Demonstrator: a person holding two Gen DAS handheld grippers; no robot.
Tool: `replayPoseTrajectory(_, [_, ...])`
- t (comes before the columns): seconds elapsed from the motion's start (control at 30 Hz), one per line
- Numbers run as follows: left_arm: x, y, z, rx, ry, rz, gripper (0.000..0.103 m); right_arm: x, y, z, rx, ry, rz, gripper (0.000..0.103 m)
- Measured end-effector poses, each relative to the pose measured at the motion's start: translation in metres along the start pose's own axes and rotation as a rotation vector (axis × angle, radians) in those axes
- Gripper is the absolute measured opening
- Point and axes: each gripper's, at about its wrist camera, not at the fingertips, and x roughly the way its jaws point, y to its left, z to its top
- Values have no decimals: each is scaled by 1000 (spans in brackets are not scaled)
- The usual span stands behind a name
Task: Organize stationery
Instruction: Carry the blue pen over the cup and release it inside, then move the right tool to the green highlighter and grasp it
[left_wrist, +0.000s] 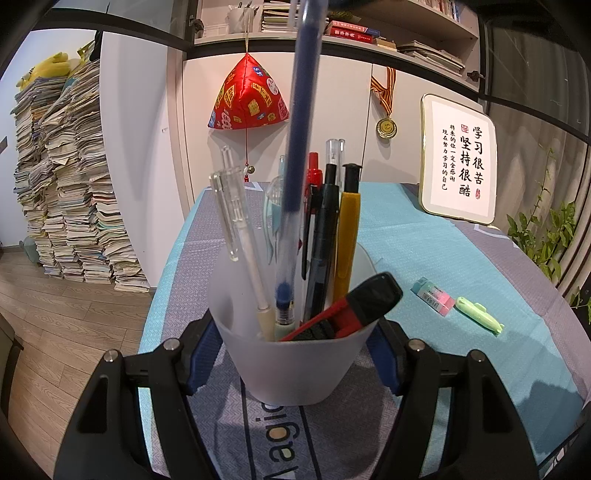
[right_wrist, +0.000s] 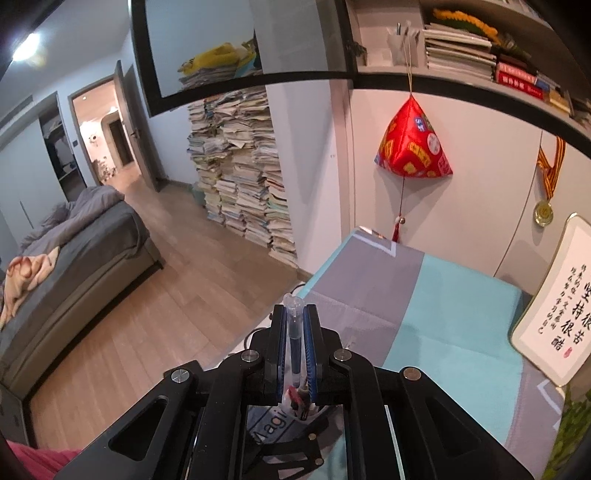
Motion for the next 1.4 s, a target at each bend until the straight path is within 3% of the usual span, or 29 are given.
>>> replayPoseTrajectory(0.37, [0, 0, 0, 0, 0, 0, 70, 35, -5, -13, 13, 104, 37, 10])
replayPoseTrajectory(0.83, [0, 0, 0, 0, 0, 0, 70, 48, -11, -24, 52, 187, 63, 10])
replayPoseTrajectory(1.1, [1, -2, -1, -1, 0, -1, 70, 25, -20, -23, 92, 145, 63, 10])
replayPoseTrajectory(1.4, [1, -2, -1, -1, 0, -1, 70, -8, -50, -37, 122, 113, -50, 10])
